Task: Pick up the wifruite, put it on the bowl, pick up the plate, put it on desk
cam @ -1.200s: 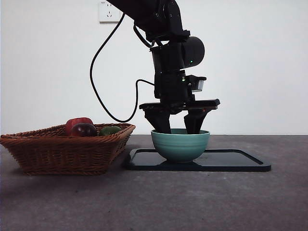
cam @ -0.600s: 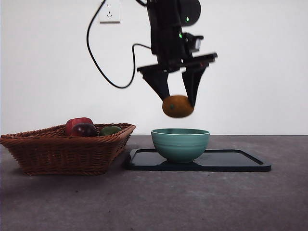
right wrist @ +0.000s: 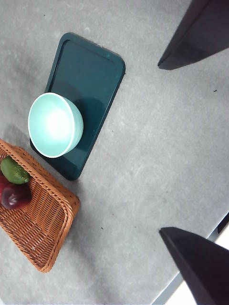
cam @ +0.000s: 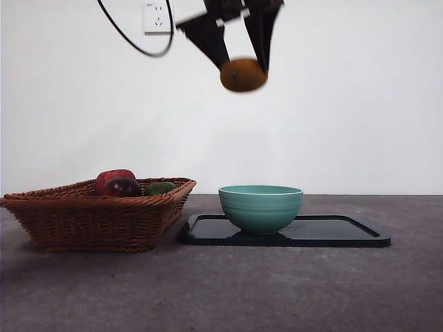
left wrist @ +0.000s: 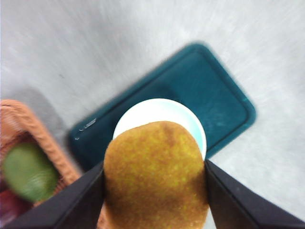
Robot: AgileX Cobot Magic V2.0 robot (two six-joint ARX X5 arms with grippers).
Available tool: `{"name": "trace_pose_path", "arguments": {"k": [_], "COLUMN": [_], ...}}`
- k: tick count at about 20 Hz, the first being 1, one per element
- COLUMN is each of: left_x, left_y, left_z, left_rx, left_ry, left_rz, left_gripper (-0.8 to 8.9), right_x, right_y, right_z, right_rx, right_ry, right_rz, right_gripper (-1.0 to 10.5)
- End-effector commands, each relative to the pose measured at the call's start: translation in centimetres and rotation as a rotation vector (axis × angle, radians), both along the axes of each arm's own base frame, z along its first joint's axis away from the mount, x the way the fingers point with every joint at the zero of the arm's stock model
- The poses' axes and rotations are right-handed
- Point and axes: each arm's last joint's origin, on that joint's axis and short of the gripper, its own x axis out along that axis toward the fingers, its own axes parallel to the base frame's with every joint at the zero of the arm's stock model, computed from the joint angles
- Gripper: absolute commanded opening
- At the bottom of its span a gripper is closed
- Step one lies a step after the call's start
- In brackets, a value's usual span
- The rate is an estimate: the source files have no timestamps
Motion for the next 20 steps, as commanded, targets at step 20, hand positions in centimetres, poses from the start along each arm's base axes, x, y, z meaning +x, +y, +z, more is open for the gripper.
{"name": "trace_pose_path", "arguments": {"k": [20], "left_x": [-3.3], "left_y": [15.8], "left_z": [-8.2], "left_rx": [0.098], "left_ry": [0.238], "left_rz": [0.403], "left_gripper": [2.8], "right_x": [0.0], "right_y": [0.3], "right_z": [0.5], "right_rx": [0.077], "right_ry": [0.007], "right_rz": [0.019], "right_gripper": [6.3]}}
